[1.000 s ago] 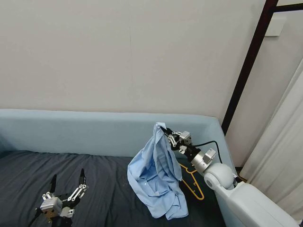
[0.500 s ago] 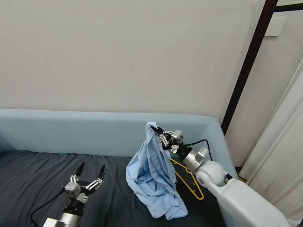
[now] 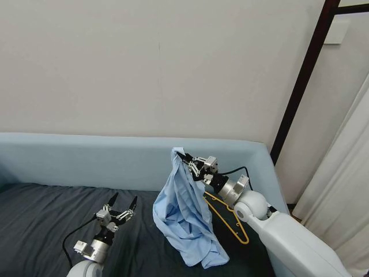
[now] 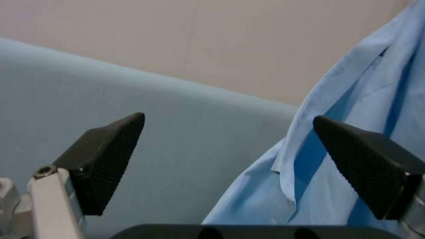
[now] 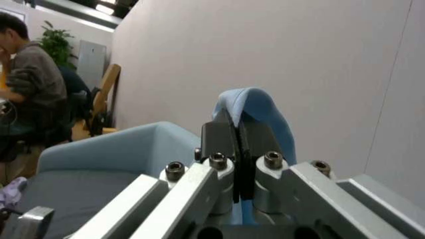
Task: Pick up the clothes from the sofa and hang them on the clothes hanger.
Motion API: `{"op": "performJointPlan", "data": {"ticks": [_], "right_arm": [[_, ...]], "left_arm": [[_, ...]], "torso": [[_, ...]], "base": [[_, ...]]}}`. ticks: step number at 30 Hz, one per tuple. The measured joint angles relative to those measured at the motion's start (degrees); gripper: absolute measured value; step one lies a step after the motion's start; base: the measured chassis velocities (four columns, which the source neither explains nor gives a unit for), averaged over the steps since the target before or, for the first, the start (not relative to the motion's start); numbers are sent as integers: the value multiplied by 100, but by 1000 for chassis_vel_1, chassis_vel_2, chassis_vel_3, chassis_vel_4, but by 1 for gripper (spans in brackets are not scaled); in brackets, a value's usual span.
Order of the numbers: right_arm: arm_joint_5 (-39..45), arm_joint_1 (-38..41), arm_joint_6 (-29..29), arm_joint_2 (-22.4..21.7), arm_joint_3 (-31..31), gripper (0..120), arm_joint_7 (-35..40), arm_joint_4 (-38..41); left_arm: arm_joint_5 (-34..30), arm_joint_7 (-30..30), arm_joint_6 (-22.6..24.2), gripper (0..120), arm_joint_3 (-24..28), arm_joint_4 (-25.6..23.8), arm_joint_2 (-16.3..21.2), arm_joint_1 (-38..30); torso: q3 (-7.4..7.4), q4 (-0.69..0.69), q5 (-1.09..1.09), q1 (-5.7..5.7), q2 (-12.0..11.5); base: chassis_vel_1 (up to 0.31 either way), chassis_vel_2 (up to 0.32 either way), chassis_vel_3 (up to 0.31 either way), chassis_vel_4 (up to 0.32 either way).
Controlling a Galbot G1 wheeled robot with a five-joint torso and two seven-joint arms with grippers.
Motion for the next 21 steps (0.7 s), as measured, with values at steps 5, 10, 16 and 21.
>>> {"op": "performJointPlan", "data": {"ticks": [5, 10, 16, 21], "right_arm": [[-8, -163, 67, -110, 154, 0, -243, -23], [-1, -224, 174, -223, 303, 0, -603, -51], [73, -187, 232, -309, 386, 0, -926, -30], [105, -215, 233, -388, 418, 0, -1008, 119]], "left_arm": [[115, -74, 12, 100, 230, 338, -225, -335], [309, -80, 13, 100, 456, 706, -389, -634], [638, -104, -42, 100, 673, 1128, -538, -866], [822, -186, -136, 100, 768, 1505, -759, -1093]], "torso": [[0, -1, 0, 0, 0], [0, -1, 0, 0, 0], [0, 2, 0, 0, 0], [0, 0, 0, 0, 0]], "base": [[0, 0, 0, 0], [0, 0, 0, 0], [0, 0, 0, 0], [0, 0, 0, 0]]}}
